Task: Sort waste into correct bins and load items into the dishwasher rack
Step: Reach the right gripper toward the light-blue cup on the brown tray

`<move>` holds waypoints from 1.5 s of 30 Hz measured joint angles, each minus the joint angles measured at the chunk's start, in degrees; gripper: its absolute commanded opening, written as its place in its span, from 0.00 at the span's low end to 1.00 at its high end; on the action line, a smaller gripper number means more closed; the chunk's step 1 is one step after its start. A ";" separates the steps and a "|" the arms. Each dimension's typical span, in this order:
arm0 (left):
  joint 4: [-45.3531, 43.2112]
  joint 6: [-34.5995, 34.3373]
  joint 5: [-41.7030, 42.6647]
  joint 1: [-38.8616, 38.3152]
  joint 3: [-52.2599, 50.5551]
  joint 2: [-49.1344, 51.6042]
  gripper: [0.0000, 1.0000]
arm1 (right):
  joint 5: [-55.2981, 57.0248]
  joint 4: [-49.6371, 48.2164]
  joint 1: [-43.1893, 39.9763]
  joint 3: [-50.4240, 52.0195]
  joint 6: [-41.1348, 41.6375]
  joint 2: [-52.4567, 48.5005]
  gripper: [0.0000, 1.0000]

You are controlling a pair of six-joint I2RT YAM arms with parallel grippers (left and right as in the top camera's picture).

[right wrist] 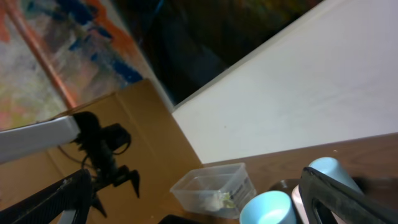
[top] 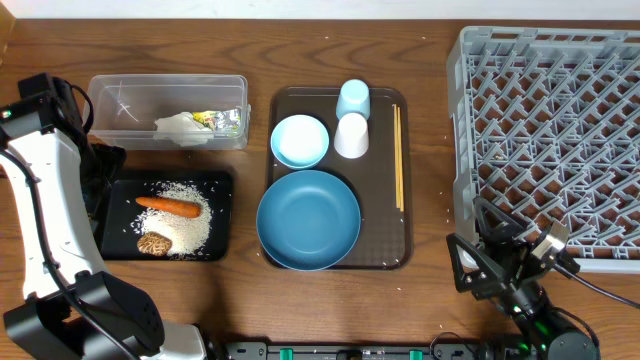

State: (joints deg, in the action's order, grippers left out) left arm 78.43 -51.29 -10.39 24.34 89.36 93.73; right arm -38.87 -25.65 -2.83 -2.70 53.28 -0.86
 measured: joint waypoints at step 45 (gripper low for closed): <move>0.00 -0.39 0.00 0.00 0.00 0.00 0.98 | 44.06 36.04 37.55 -54.40 -44.72 -77.22 0.99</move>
State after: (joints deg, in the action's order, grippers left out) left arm 78.43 -51.68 -10.39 24.34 89.36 93.73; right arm 5.19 10.39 34.72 -57.10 8.56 -78.08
